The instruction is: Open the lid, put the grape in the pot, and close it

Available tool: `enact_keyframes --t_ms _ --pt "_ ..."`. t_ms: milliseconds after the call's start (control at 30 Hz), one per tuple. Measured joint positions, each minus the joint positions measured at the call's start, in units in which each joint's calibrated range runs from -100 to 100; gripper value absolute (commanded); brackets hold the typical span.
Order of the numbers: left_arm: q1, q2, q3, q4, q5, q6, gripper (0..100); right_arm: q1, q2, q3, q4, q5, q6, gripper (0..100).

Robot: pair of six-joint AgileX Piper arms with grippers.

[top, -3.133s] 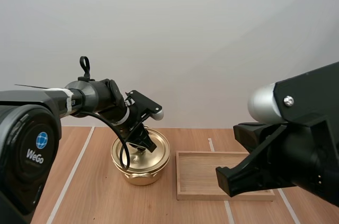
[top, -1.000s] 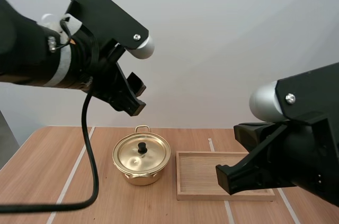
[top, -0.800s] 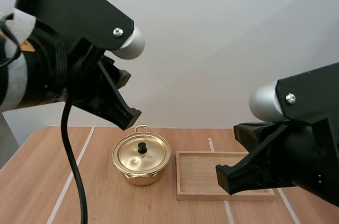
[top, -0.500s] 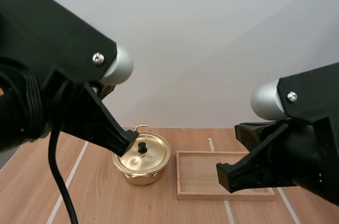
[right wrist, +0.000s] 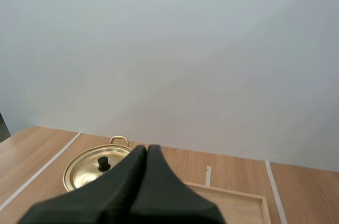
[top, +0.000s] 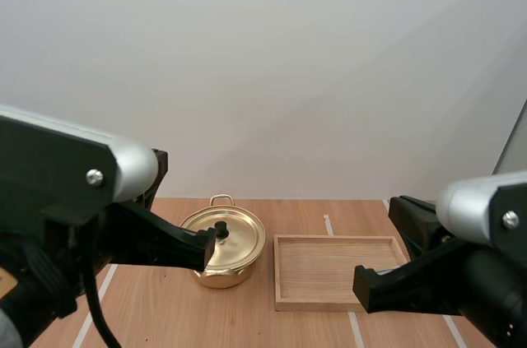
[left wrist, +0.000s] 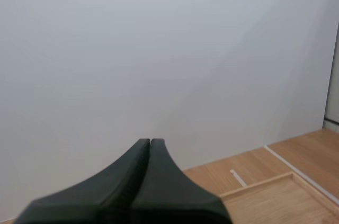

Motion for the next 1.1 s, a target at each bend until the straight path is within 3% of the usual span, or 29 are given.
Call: enact_keyframes --t_ms 100,267,400,500,533,600,833,1100 --pt "0.0 -2.0 0.8 1.2 -2.6 -2.1 0 0.0 -2.6 2.6 -0.5 -5.1 0.6 0" --pt "0.07 -9.9 4.9 9.6 -10.5 -11.0 0 -0.6 -2.6 3.7 -2.0 -10.0 2.6 0" --pt "0.07 -12.2 9.6 11.3 -11.9 -12.8 0 -1.2 -2.6 4.3 -2.2 -14.4 3.0 0" --pt "0.14 -12.2 13.3 11.8 -12.6 -13.1 0 -2.0 -2.6 7.6 -2.7 -21.0 3.3 0" --pt "0.31 -12.2 14.9 11.9 -14.0 -13.1 0 -2.5 -2.6 12.8 -3.5 -28.7 3.4 0" --pt "0.59 -12.2 17.3 11.9 -15.8 -13.1 0 -2.7 -2.6 17.0 -4.1 -31.9 3.4 0" --pt "0.76 -12.2 19.6 12.0 -15.4 -11.4 0 -2.7 -2.6 27.1 -6.0 -34.0 3.4 0" --pt "0.76 -12.3 32.7 12.0 -34.7 -9.8 0 -2.7 -2.6 40.8 -9.3 -58.6 3.4 0"
